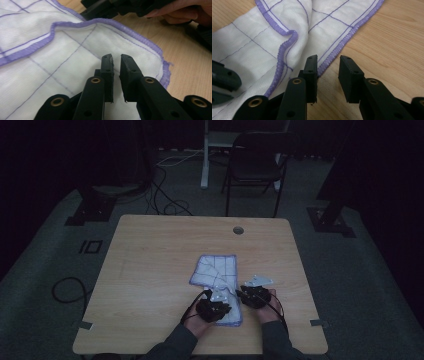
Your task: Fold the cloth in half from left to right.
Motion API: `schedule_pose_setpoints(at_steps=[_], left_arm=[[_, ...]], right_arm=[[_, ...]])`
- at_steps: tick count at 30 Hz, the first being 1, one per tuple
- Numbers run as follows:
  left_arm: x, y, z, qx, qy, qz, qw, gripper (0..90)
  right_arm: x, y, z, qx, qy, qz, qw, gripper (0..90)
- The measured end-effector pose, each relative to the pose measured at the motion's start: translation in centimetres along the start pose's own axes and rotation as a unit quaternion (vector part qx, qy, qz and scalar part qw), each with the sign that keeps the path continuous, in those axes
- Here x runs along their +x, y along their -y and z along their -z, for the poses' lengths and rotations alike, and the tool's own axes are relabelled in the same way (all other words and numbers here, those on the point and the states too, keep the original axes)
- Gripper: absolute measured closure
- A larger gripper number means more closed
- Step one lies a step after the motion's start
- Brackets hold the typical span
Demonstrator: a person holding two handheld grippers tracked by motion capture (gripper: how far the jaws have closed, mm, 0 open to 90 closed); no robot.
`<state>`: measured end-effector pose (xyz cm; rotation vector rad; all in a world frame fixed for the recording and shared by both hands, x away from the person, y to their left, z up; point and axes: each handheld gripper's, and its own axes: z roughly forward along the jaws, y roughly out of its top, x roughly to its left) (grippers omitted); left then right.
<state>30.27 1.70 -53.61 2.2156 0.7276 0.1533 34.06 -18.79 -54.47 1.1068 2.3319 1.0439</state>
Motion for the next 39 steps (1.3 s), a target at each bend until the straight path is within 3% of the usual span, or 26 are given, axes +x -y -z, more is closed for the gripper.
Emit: schedule_pose_setpoints(at_steps=[6, 11, 16, 31, 39], left_arm=[[0.7, 0.9, 1.2, -0.016, -0.016, 0.014, 0.9996, 76.3], [1.3, 1.7, 2.3, -0.018, -0.032, 0.018, 0.9992, 74.5], [1.7, 2.6, 3.1, -0.019, -0.036, 0.028, 0.9988, 73.8], [1.8, 4.5, 4.2, -0.028, -0.039, 0.025, 0.9985, 67.4], [1.9, 4.9, 4.1, -0.034, -0.038, 0.018, 0.9986, 66.1]], right_arm=[[0.1, -0.1, 0.2, -0.001, 0.009, 0.002, 1.0, 68.1], [0.2, -0.4, 0.9, -0.023, 0.011, -0.005, 0.9996, 67.9], [0.8, -1.4, 1.6, -0.053, -0.003, -0.005, 0.9986, 68.1], [3.8, -5.2, 0.0, -0.068, -0.042, 0.047, 0.9957, 66.4], [5.0, -7.4, -1.6, -0.057, -0.061, 0.072, 0.9939, 64.4]])
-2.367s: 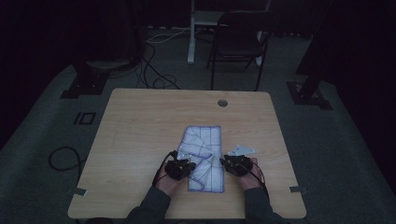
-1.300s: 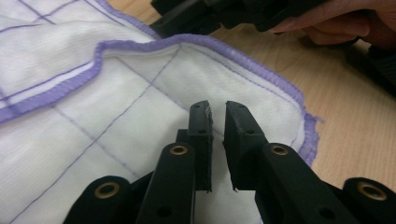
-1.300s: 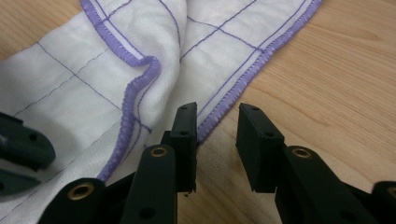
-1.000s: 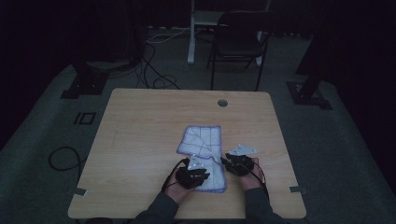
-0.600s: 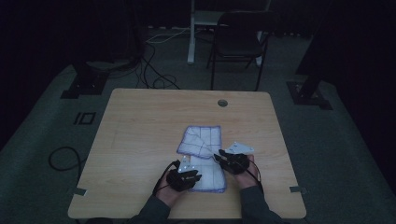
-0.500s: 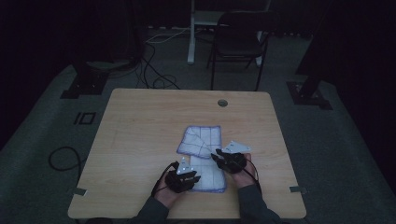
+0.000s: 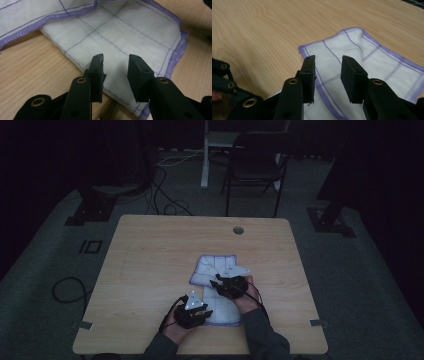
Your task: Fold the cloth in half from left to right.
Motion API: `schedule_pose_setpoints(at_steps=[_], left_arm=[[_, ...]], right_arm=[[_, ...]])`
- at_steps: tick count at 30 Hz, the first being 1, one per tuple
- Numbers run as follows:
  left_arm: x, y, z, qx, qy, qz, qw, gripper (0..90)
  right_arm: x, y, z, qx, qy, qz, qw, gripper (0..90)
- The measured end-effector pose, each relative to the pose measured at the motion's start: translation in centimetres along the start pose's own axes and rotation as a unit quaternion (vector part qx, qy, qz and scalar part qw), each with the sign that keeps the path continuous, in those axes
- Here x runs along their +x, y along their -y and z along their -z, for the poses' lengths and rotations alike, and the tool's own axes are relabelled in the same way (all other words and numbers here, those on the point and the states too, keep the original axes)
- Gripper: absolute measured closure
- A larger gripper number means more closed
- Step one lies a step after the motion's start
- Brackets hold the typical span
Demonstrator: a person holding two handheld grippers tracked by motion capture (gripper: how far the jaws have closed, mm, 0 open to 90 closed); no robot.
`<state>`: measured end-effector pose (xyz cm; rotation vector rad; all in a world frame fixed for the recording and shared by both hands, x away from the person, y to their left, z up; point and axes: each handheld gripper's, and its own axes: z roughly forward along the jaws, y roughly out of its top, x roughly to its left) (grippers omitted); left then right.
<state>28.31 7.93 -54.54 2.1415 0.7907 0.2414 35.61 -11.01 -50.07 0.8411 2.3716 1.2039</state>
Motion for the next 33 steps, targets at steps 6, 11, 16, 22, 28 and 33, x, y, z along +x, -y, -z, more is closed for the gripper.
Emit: schedule_pose_setpoints(at_steps=[6, 11, 16, 22, 28, 33], left_arm=[[0.0, 0.0, 0.0, 0.001, -0.001, 0.001, 1.0, 65.8], [-0.2, 0.1, 0.0, 0.001, -0.005, -0.001, 1.0, 65.6], [-0.2, 0.1, 0.0, 0.0, -0.005, 0.001, 1.0, 65.3], [-0.2, 0.1, 0.0, 0.001, -0.006, -0.001, 1.0, 64.9], [-0.3, 0.1, 0.0, 0.001, -0.007, 0.0, 1.0, 64.6], [-0.3, 0.1, 0.0, 0.001, -0.008, -0.001, 1.0, 64.4]], right_arm=[[0.8, -1.0, -2.0, 0.016, -0.016, 0.015, 0.9996, 64.1], [1.2, -1.3, -3.9, 0.031, -0.021, 0.018, 0.9991, 62.6], [1.6, -1.2, -5.4, 0.052, -0.017, 0.028, 0.9981, 59.9], [1.7, -1.0, -6.5, 0.073, -0.01, 0.037, 0.9966, 59.2], [1.6, -0.7, -7.1, 0.082, -0.005, 0.04, 0.9958, 61.5], [1.4, -0.7, -7.2, 0.083, 0.012, 0.042, 0.9956, 74.3]])
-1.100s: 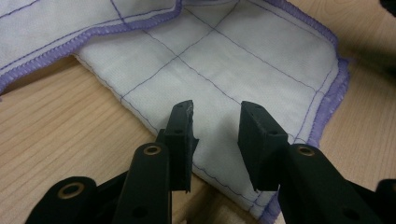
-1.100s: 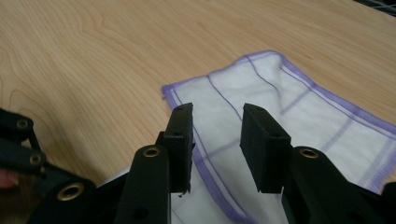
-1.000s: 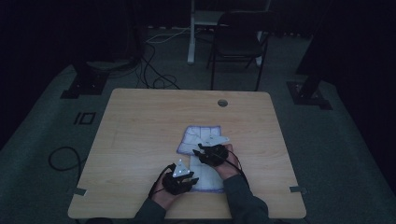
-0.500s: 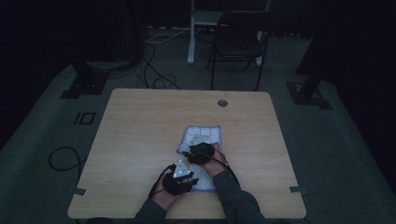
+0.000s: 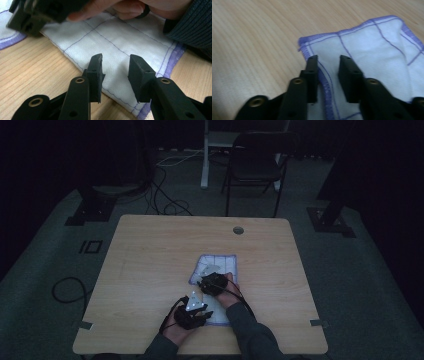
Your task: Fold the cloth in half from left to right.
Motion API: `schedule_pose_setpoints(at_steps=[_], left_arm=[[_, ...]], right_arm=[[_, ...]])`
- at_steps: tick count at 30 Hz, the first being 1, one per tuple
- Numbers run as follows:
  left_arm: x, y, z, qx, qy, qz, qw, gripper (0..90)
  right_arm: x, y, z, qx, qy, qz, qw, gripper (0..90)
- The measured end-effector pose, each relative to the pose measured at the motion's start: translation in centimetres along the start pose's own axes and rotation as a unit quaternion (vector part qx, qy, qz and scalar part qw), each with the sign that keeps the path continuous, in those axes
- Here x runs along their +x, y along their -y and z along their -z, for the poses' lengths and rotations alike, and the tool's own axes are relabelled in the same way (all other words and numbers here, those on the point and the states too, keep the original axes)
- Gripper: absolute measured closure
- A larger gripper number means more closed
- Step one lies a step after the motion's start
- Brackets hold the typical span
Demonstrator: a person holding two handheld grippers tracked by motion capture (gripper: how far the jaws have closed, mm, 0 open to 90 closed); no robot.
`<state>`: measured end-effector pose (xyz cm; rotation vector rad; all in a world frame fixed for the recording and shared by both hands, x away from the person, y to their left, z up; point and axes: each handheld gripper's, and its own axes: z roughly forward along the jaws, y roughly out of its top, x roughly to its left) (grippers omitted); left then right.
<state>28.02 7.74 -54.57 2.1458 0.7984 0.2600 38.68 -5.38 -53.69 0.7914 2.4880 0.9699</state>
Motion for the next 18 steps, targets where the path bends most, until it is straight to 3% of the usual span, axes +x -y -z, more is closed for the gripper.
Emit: schedule_pose_setpoints(at_steps=[5, 18], left_arm=[[0.0, 0.0, 0.0, 0.0, 0.001, 0.002, 1.0, 64.4], [0.0, 0.0, 0.0, 0.0, 0.001, 0.003, 1.0, 64.3]], right_arm=[[-0.7, 0.1, 0.3, -0.009, -0.005, -0.033, 0.9994, 83.8], [-2.7, 0.2, 1.8, -0.032, 0.014, -0.062, 0.9975, 84.8]])
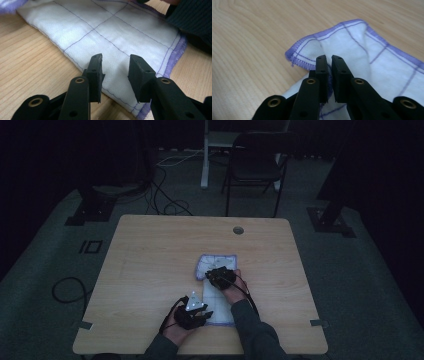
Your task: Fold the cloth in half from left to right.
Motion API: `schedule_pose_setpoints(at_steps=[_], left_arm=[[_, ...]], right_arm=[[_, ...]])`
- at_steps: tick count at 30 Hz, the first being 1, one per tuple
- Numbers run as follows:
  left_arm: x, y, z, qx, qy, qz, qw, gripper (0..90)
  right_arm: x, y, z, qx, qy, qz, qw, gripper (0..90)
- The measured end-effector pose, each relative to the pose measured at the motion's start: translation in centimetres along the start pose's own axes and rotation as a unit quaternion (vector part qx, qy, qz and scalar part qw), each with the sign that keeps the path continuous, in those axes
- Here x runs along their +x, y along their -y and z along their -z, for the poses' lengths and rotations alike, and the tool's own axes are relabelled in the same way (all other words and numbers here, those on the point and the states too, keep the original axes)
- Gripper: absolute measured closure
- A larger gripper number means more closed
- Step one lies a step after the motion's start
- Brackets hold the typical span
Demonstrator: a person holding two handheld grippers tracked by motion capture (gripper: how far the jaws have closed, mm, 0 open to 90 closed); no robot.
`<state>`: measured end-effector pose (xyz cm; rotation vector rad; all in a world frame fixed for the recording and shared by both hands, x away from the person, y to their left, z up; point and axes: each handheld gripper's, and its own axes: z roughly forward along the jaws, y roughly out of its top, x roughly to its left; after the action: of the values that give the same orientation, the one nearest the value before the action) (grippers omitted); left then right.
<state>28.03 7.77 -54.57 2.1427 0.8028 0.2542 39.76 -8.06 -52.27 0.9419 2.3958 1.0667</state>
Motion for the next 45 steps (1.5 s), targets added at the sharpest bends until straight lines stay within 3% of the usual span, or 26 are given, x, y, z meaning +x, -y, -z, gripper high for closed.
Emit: schedule_pose_setpoints(at_steps=[16, 24, 33, 45], left_arm=[[0.0, 0.0, 0.0, -0.001, 0.001, 0.002, 1.0, 64.3], [0.0, 0.0, 0.0, -0.001, 0.0, 0.001, 1.0, 64.2], [0.0, 0.0, 0.0, -0.001, 0.0, 0.002, 1.0, 64.3], [0.0, 0.0, 0.0, 0.0, 0.0, 0.002, 1.0, 64.2]], right_arm=[[-3.3, 0.5, 1.7, -0.018, 0.021, -0.043, 0.9987, 85.0], [-5.3, 1.1, 2.3, -0.028, 0.026, -0.077, 0.9963, 85.1], [-6.9, 2.1, 2.1, -0.019, 0.037, -0.104, 0.9937, 85.1], [-8.3, 3.0, 2.1, -0.008, 0.063, -0.117, 0.991, 85.8]])
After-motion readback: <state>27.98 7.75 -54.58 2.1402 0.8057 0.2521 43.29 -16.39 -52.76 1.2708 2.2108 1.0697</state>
